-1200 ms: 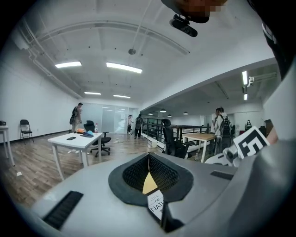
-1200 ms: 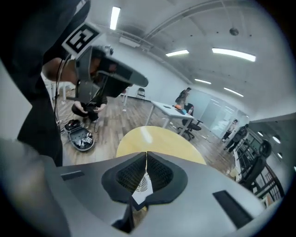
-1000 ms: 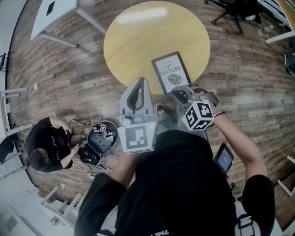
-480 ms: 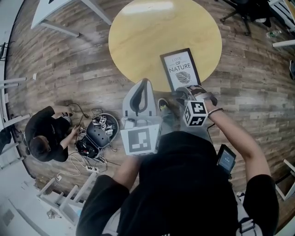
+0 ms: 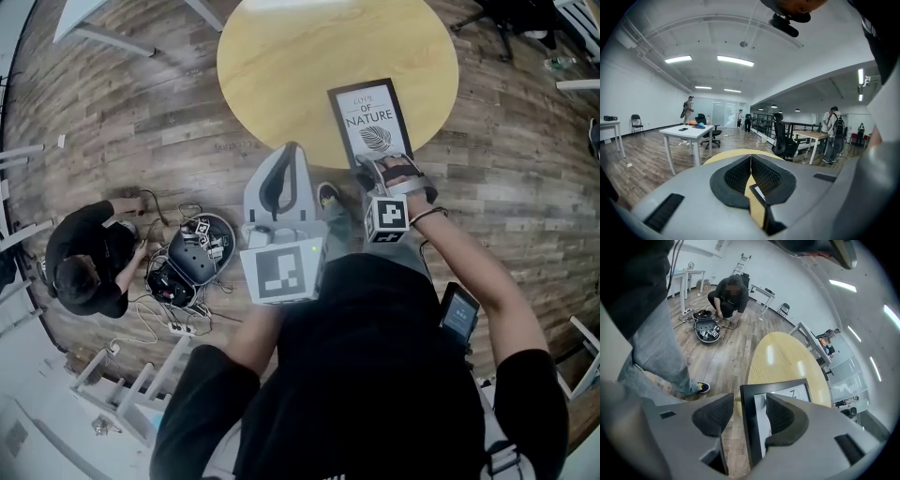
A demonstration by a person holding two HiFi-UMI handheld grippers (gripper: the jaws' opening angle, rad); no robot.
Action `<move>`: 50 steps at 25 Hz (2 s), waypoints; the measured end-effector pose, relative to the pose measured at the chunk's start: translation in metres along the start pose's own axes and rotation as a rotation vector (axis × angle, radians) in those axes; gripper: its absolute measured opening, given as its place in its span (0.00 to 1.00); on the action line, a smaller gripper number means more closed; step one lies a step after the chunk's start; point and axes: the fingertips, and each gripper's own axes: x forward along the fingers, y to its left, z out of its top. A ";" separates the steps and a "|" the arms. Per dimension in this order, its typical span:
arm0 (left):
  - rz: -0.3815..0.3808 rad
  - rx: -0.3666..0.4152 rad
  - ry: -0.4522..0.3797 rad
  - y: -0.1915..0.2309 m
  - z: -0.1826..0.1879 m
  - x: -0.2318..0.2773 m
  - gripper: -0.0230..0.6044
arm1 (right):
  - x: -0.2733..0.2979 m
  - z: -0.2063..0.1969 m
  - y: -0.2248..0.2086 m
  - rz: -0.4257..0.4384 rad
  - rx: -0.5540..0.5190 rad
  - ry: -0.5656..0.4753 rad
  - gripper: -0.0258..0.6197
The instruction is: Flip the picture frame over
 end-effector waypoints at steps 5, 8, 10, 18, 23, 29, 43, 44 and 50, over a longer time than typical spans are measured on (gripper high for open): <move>0.015 -0.004 -0.001 0.004 -0.003 -0.004 0.07 | 0.005 -0.001 -0.005 -0.087 -0.058 0.032 0.36; 0.014 -0.004 0.005 0.000 -0.006 -0.008 0.07 | 0.008 -0.002 -0.002 -0.132 -0.125 0.033 0.36; 0.011 0.002 0.006 -0.002 -0.008 -0.008 0.07 | 0.011 -0.005 -0.002 -0.165 -0.181 0.042 0.36; 0.014 0.004 -0.001 0.001 -0.005 -0.010 0.07 | 0.005 -0.002 0.005 -0.192 -0.248 0.011 0.30; 0.020 0.010 -0.010 0.005 0.000 -0.014 0.07 | -0.005 -0.004 0.008 -0.198 -0.299 0.004 0.28; 0.026 0.014 -0.020 0.009 0.005 -0.014 0.07 | -0.028 0.002 -0.007 -0.218 -0.285 -0.037 0.23; 0.040 0.027 -0.062 0.009 0.032 -0.017 0.07 | -0.100 0.057 -0.094 -0.105 0.030 -0.176 0.18; 0.055 0.028 -0.053 0.012 0.031 -0.019 0.07 | -0.105 0.063 -0.098 -0.095 0.061 -0.196 0.18; 0.055 0.047 -0.092 0.014 0.038 -0.022 0.07 | -0.140 0.098 -0.131 0.011 0.347 -0.394 0.18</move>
